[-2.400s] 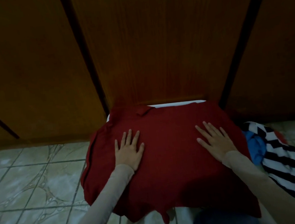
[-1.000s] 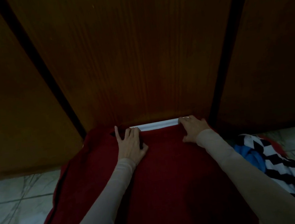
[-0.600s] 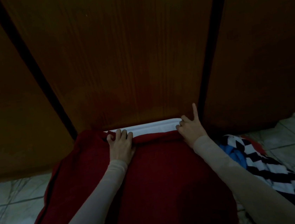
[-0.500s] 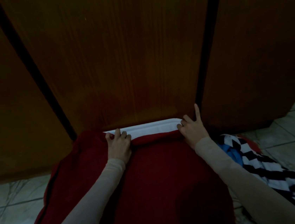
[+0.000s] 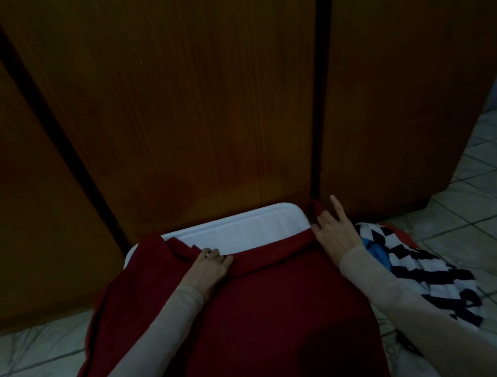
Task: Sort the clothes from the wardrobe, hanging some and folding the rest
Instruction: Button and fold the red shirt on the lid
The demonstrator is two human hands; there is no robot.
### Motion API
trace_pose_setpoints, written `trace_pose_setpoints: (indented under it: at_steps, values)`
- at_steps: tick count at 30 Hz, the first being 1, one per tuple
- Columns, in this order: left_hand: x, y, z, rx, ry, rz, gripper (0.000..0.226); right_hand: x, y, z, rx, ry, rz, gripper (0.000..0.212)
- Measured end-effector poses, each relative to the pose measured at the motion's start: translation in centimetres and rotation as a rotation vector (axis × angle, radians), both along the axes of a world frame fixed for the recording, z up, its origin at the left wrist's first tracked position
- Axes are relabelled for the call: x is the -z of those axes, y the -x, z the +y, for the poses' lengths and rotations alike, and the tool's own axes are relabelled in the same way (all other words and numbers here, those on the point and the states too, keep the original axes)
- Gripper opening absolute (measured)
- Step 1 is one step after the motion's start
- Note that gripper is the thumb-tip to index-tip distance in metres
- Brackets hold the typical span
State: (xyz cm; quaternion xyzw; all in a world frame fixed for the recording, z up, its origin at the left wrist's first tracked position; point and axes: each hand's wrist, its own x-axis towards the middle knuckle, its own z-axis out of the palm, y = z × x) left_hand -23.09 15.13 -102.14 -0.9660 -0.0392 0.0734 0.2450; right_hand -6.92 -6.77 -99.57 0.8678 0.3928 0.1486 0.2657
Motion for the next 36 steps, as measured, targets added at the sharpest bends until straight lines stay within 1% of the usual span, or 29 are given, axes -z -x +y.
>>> trace_pose_setpoints:
  at_steps: [2, 6, 8, 11, 14, 18, 20, 21, 24, 26, 29, 31, 34, 36]
  values:
    - [-0.3, -0.1, -0.6, -0.069, 0.017, 0.067, 0.048, 0.1, 0.2, -0.6, 0.014, -0.022, 0.026, 0.032]
    - [-1.0, -0.4, -1.7, -0.184, 0.111, 0.093, 0.054, -0.1, 0.9, -1.9, 0.055, -0.052, 0.042, 0.034]
    - [-1.4, -0.5, -2.3, -0.228, 0.150, 0.114, 0.061, 0.0, 1.1, -2.5, 0.089, -0.062, 0.038, 0.037]
    - [-1.5, -0.3, -3.3, -0.281, 0.191, 0.195, 0.071, 0.2, 1.5, -3.0, 0.173, -0.109, 0.067, 0.033]
    - [-1.9, -0.2, -4.3, -0.306, 0.211, 0.214, 0.071, 0.4, 2.0, -3.1, 0.282, -0.123, 0.091, 0.032]
    - [-2.0, -0.7, -5.8, -0.313, 0.251, 0.252, 0.062, 1.2, 1.8, -4.3, 0.406, -0.163, 0.144, 0.023]
    - [-2.0, -1.1, -6.5, -0.314, 0.284, 0.223, 0.057, 1.7, 1.7, -5.0, 0.432, -0.197, 0.188, 0.025]
    - [-1.9, -1.3, -6.9, -0.295, 0.323, 0.181, 0.055, 1.9, 1.7, -5.2, 0.431, -0.224, 0.197, 0.026]
    - [-1.0, -2.1, -8.1, -0.206, 0.531, -0.017, 0.048, 2.0, 1.5, -5.2, 0.366, -0.336, 0.232, 0.035]
    - [-0.2, -2.6, -9.0, -0.157, 0.653, -0.114, 0.046, 2.3, 1.6, -4.7, 0.274, -0.409, 0.314, 0.040]
    - [1.0, -3.3, -10.1, -0.151, 0.783, -0.078, 0.046, 2.8, 1.8, -3.8, 0.236, -0.589, 0.459, 0.035]
    - [1.4, -3.7, -10.3, -0.182, 0.827, -0.069, 0.044, 2.9, 1.6, -3.7, 0.270, -0.732, 0.495, 0.029]
    - [1.3, -4.0, -10.0, -0.209, 0.878, -0.177, 0.035, 2.5, 0.6, -3.9, 0.353, -0.874, 0.576, 0.029]
    - [1.1, -4.4, -10.0, -0.194, 0.861, -0.216, 0.031, 2.2, -0.3, -4.0, 0.414, -0.904, 0.677, 0.033]
